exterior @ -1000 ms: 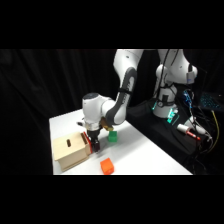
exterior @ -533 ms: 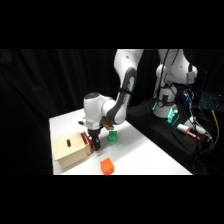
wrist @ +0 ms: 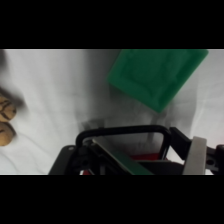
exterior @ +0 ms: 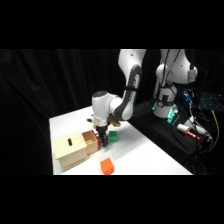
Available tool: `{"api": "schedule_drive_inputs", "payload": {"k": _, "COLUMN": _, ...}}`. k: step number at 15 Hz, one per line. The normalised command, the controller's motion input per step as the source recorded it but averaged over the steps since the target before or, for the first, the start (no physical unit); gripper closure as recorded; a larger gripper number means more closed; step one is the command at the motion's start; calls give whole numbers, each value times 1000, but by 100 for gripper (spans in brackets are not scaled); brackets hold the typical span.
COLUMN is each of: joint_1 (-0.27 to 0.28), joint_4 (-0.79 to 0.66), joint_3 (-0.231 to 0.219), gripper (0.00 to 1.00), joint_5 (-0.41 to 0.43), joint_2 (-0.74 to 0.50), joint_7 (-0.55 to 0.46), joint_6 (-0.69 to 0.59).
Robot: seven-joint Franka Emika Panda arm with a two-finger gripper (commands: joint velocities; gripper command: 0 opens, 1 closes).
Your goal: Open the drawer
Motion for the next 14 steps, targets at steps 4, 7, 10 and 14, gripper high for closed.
{"api": "schedule_drive_inputs", "payload": {"k": 4, "joint_1": 86, "joint_4": -380, "joint_3": -67, "gripper": 0, "joint_5": -18, "joint_2": -331, "joint_7": 68, "joint_6": 112}}
{"api": "schedule_drive_inputs", "payload": {"k": 7, "joint_1": 105, "joint_4": -277, "joint_3": -89, "gripper": 0, "joint_5": -53, "joint_2": -315, "joint_7": 75, "joint_6": 48}}
{"api": "schedule_drive_inputs", "payload": {"k": 10, "joint_1": 120, "joint_4": -202, "joint_3": -104, "gripper": 0, "joint_5": -91, "joint_2": -322, "joint_7": 79, "joint_6": -39}}
{"api": "schedule_drive_inputs", "payload": {"k": 14, "joint_1": 142, "joint_4": -205, "joint_3": -127, "gripper": 0, "joint_5": -142, "joint_2": -409, "joint_7": 110, "joint_6": -155}}
